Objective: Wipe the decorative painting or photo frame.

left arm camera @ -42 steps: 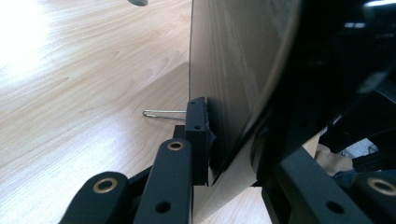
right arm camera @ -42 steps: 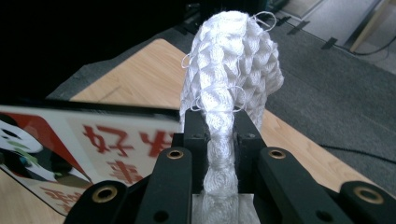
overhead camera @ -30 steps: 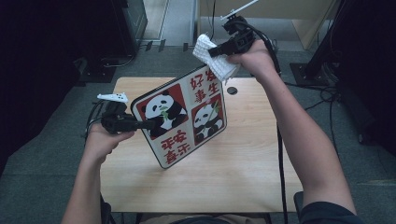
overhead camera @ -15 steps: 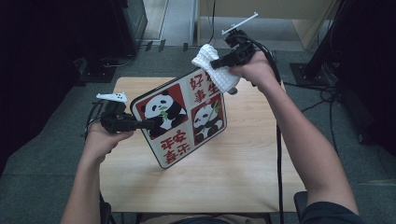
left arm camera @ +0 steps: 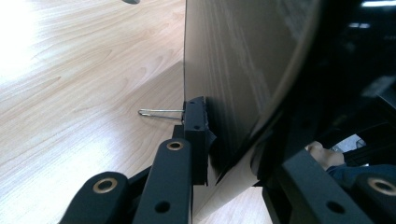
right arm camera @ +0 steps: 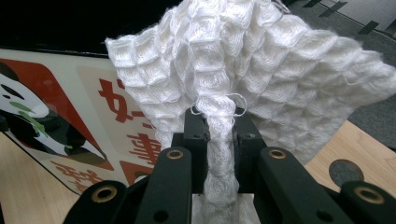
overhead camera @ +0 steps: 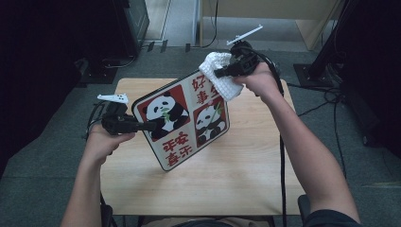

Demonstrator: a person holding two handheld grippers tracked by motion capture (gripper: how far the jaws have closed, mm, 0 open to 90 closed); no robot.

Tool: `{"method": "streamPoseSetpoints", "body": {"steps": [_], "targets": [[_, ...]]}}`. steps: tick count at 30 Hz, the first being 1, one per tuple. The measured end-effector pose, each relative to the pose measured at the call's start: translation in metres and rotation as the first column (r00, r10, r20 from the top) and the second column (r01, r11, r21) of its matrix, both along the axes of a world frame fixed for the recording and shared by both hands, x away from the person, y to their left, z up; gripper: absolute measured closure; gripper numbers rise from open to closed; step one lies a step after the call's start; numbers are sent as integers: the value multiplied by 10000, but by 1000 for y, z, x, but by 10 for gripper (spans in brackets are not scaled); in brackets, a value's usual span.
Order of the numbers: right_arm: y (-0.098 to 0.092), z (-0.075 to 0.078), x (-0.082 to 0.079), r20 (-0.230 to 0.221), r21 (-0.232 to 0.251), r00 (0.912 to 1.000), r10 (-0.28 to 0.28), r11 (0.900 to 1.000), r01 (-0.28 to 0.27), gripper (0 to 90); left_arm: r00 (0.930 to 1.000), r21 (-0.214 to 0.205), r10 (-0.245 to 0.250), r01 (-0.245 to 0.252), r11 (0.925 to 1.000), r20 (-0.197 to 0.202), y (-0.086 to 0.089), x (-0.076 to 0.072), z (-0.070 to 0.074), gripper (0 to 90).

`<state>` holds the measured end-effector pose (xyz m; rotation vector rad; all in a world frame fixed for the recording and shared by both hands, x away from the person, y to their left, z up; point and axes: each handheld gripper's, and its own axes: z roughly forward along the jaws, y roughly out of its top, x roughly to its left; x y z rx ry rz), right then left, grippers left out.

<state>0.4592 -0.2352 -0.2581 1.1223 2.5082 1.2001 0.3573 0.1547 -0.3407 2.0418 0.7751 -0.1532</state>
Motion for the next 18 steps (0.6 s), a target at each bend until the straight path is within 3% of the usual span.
{"method": "streamPoseSetpoints", "body": {"steps": [9,18], "targets": [[0,-9,-4,131,-22,9999,-86,10000,86,807,10000,-20,-70,70,10000,-26,0,0,0,770],[1,-27,-5,-85,-191,10000,-27,9998,25,806,9999,-31,-92,92,10000,-47,2,1,-1,770]]}}
